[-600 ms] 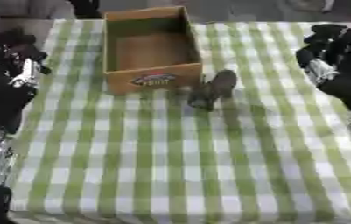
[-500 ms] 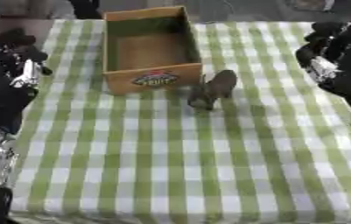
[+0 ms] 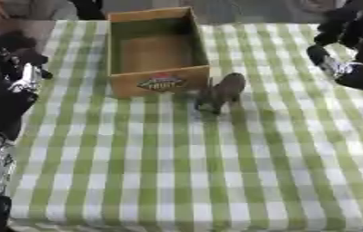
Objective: Pick up objects on the table and place them in the box.
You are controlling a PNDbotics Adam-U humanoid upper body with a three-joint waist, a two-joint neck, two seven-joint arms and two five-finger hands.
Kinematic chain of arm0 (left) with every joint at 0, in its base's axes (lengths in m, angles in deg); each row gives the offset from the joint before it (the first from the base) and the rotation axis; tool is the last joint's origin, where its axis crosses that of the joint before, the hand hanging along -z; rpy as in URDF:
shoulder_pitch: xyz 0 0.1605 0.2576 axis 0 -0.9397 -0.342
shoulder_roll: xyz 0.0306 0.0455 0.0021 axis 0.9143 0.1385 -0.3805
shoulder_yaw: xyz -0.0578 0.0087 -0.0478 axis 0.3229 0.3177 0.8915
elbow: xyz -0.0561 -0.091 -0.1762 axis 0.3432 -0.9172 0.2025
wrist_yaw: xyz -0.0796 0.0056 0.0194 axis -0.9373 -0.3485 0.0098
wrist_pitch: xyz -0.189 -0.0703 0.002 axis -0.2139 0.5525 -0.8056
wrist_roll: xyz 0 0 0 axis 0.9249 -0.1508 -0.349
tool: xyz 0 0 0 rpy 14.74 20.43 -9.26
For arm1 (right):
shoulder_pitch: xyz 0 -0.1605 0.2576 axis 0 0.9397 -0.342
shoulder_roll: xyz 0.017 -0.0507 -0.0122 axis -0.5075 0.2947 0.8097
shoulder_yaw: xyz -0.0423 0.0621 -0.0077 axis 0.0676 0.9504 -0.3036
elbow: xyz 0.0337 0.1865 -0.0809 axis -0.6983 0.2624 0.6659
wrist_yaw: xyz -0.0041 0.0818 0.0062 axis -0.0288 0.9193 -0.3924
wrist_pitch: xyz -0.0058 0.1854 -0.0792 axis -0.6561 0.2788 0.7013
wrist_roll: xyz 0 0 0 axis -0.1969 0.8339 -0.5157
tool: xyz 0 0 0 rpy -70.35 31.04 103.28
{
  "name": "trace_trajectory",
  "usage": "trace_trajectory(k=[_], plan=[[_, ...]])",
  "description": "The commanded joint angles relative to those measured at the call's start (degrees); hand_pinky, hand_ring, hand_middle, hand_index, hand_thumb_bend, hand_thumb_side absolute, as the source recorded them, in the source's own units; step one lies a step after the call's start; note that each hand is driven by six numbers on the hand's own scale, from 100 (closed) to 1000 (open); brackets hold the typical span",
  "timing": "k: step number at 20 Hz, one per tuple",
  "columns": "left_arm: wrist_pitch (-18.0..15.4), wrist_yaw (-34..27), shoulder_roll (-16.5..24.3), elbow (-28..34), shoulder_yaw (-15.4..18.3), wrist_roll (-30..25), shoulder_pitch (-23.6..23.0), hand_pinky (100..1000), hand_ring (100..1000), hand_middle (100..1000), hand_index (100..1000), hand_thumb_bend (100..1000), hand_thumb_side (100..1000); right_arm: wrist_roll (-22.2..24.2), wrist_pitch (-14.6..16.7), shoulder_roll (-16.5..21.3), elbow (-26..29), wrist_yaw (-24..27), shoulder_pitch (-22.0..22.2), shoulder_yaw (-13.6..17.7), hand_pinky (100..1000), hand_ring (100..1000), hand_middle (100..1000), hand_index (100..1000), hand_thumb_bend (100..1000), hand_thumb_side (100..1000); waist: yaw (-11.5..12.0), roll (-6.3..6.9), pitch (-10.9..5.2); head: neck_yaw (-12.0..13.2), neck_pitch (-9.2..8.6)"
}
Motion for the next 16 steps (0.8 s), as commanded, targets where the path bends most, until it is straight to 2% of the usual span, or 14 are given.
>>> trace_trajectory(k=[1, 6, 9, 13, 16], plan=[[-0.12, 0.29, 0.72, 0.86, 0.28, -0.33, 0.15, 515, 610, 662, 766, 116, 130, 2.33, 1.7, 5.11, -0.44, -0.46, -2.21, -0.63, 636, 638, 628, 777, 443, 201, 0.16, -0.14, -1.07, 0.16, 0.12], [-0.09, 0.3, 0.83, 0.9, 0.08, -0.57, 0.03, 515, 610, 662, 767, 100, 140, 8.55, 5.99, 10.18, -4.17, -2.11, -7.05, -3.7, 670, 702, 683, 801, 434, 194, 0.61, -0.45, -1.44, -0.1, 0.32], [-0.07, 0.29, 0.83, 0.86, -0.03, -0.7, -0.1, 515, 610, 662, 768, 100, 144, 12.75, 9.14, 11.61, -7.18, -3.58, -10.16, -5.37, 697, 740, 715, 818, 422, 171, 0.98, -0.61, -1.58, -0.11, 0.36], [-0.03, 0.25, 0.86, 0.82, -0.2, -0.87, -0.14, 515, 610, 663, 768, 100, 147, 17.52, 13.09, 11.61, -12.12, -7.43, -14.16, -7.19, 719, 764, 735, 827, 417, 159, 1.32, -0.75, -1.67, -0.17, 0.37], [-0.02, 0.22, 0.84, 0.83, -0.29, -0.99, -0.15, 515, 610, 663, 768, 100, 150, 19.91, 14.82, 10.19, -16.59, -11.75, -16.83, -8.19, 725, 772, 743, 830, 418, 168, 1.67, -0.83, -1.74, -0.35, 0.37]])
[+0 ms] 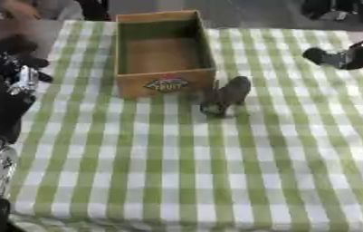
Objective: Pick up objects on the table and place them in the box.
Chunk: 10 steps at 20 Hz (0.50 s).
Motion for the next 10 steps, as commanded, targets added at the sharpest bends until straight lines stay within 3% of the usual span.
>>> trace_trajectory(k=[1, 10], plan=[[-0.12, 0.21, 0.83, 0.81, -0.15, -0.35, 0.41, 515, 610, 663, 768, 100, 152, 2.26, 1.86, 0.18, -4.21, -4.5, -2.81, -0.44, 727, 774, 747, 834, 419, 176, 0.24, -0.05, -1.05, -0.26, 0.34], [-0.03, 0.04, 0.56, 0.73, -0.47, -0.7, 0.38, 515, 610, 663, 769, 100, 157, 4.25, 6.49, -6.91, -15.88, -16.34, -8.58, -2.38, 751, 796, 766, 855, 421, 210, 1.24, 0.17, -1.08, -0.73, 0.34]])
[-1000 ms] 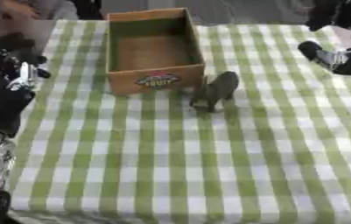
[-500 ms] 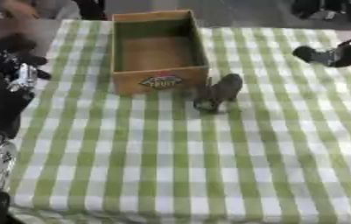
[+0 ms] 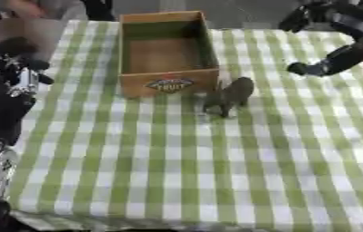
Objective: Pick up objects on the table and place them in the box.
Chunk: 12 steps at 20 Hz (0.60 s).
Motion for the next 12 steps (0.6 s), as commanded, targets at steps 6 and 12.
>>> trace_trajectory(k=[6, 12], plan=[[-0.05, -0.1, 0.37, 0.81, -0.09, -0.45, 0.6, 515, 611, 663, 769, 100, 157, 1.09, 3.54, -4.45, -6.6, -7.35, -3.82, -0.66, 762, 802, 766, 856, 422, 212, 0.88, 0.46, -0.97, -0.5, 0.34], [-0.04, -0.18, 0.2, 0.9, -0.17, -0.63, 0.65, 515, 611, 664, 770, 100, 155, 1.29, 4.9, -7.03, -10.07, -10.74, -5.0, -0.67, 769, 805, 765, 853, 422, 218, 1.37, 0.68, -1.08, -0.54, 0.34]])
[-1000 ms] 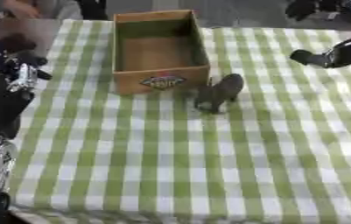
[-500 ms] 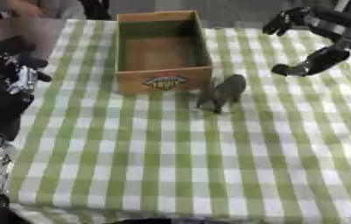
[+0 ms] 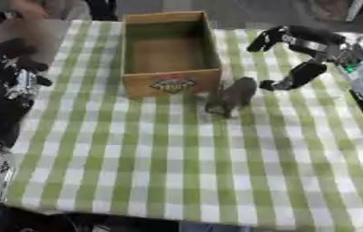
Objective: Pick up objects on the table and place them in the box.
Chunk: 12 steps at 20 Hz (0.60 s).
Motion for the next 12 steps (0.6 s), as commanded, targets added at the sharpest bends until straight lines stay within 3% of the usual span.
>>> trace_trajectory(k=[1, 12], plan=[[-0.07, -0.12, 0.24, 0.91, -0.07, -0.18, 0.66, 515, 611, 664, 770, 100, 155, 0.49, 1.33, -0.04, -1.19, -1.94, -1.67, 0.44, 770, 805, 765, 853, 422, 219, 0.2, 0.21, -1.08, -0.11, 0.34], [-0.05, -0.22, -0.07, 1.0, -0.21, -0.42, 0.67, 518, 610, 663, 770, 100, 155, -1.03, 2.49, -3.08, -6.38, -8.44, -2.42, 1.41, 771, 800, 751, 826, 423, 225, 0.54, 0.57, -1.12, -0.09, 0.34]])
